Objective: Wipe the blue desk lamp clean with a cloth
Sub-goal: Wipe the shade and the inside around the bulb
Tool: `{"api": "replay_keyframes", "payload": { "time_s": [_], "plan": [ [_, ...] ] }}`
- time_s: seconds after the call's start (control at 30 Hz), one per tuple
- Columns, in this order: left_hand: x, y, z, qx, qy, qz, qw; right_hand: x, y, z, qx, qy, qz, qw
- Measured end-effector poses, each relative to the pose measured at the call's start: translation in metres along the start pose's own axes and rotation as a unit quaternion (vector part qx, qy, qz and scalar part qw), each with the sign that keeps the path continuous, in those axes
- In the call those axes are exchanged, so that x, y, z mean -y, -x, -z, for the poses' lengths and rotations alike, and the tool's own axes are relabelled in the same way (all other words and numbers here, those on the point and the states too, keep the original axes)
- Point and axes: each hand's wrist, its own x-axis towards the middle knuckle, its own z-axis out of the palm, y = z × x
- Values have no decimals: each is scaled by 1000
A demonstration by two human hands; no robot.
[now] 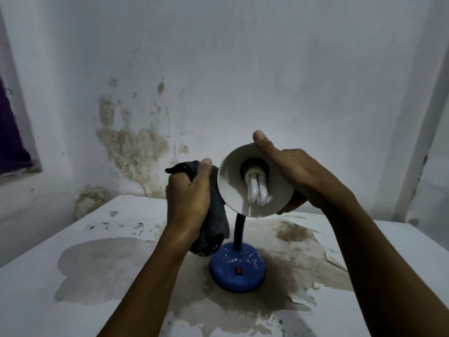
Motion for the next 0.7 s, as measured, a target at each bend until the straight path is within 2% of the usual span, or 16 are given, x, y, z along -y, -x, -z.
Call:
{"api": "replay_keyframes", "payload": {
  "time_s": [0.03,0.1,0.17,0.27,0.3,0.4,0.53,0.67,0.7],
  "plan": [
    [2,6,4,-39,-2,-41,998,-2,2,0,-4,-7,4,1000],
    [3,19,12,-89,-60,-201,974,-3,4,-2,-11,-13,14,1000],
    [2,29,15,-66,-157,-355,919,-3,5,-4,-18,-10,23,1000],
    [6,31,20,2,-298,-497,815,-2,5,-8,-20,6,38,999],
    [6,27,20,25,-330,-515,790,-3,5,-8,-20,9,44,999],
    [2,16,16,78,-418,-513,746,-10,6,-7,-33,8,76,997],
    [4,19,12,85,-554,-505,657,-23,2,-10,-79,26,151,985],
    [12,34,13,126,-617,-488,605,-28,-3,-18,-127,43,220,966],
    [13,38,12,146,-632,-467,601,-28,-3,-20,-133,55,228,963]
  ]
}}
